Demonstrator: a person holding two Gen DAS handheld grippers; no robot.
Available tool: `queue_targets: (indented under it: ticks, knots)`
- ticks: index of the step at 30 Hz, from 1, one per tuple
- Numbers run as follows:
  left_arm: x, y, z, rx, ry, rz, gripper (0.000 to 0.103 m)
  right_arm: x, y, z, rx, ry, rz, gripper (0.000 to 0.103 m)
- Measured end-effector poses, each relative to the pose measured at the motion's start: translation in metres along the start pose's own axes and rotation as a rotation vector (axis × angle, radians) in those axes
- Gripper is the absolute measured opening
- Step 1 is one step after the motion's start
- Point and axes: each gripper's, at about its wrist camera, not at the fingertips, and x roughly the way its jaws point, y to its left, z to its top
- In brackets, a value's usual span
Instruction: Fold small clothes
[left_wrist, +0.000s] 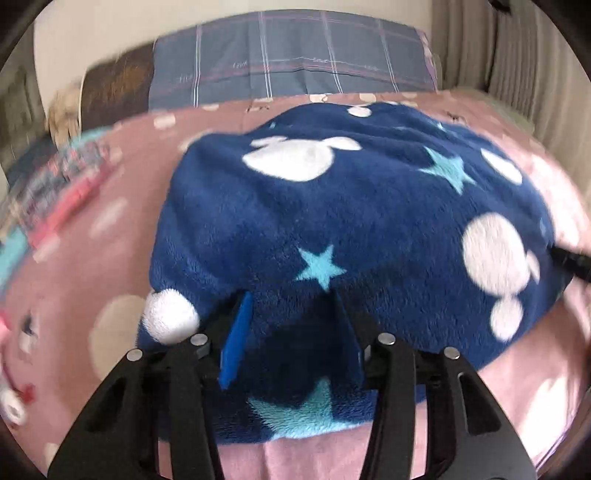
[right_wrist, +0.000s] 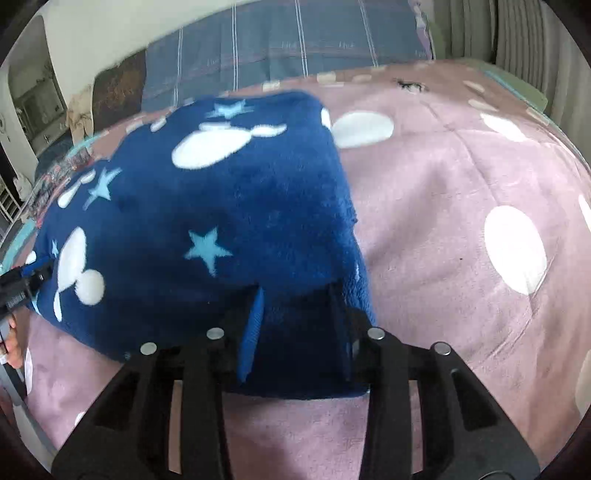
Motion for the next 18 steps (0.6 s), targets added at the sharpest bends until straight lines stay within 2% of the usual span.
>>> queue_targets:
  ticks: [2,4,5,7,9,12,14,16,18]
  knots:
    - [-0.009,-0.003,0.001,0.022,0.007,0.008,0.047,-0.004,0.006,0.004,-0.027,0.021,-0.039,0.035]
    - [-0.019,0.003,0.005,-0.001,-0.001,-0.036,0.046,-0.011,0.011,0.012,0.001,0.046,-0.043,0.037]
    - [-0.024,0.009,0.007,-0.029,-0.012,-0.069,0.046,-0.016,0.017,0.017,0.01,0.041,-0.016,0.037]
    - [-0.035,0.02,0.012,-0.096,-0.057,-0.126,0.046,-0.032,0.034,0.025,-0.006,-0.007,0.107,0.037]
    - [-0.038,0.026,0.018,-0.123,-0.08,-0.129,0.046,-0.036,0.058,0.031,-0.043,-0.026,0.178,0.037]
    - [-0.025,0.025,0.023,-0.113,-0.043,-0.089,0.046,-0.027,0.095,0.031,-0.134,-0.01,0.249,0.037]
    - [-0.008,0.025,0.016,-0.12,0.041,-0.063,0.046,-0.017,0.113,0.027,-0.185,0.001,0.239,0.037]
    - [-0.007,0.023,0.011,-0.11,0.033,-0.048,0.047,0.005,0.128,0.017,-0.25,0.053,0.158,0.038]
    - [-0.007,0.018,0.009,-0.076,0.026,-0.024,0.048,0.016,0.13,0.009,-0.271,0.043,0.121,0.038]
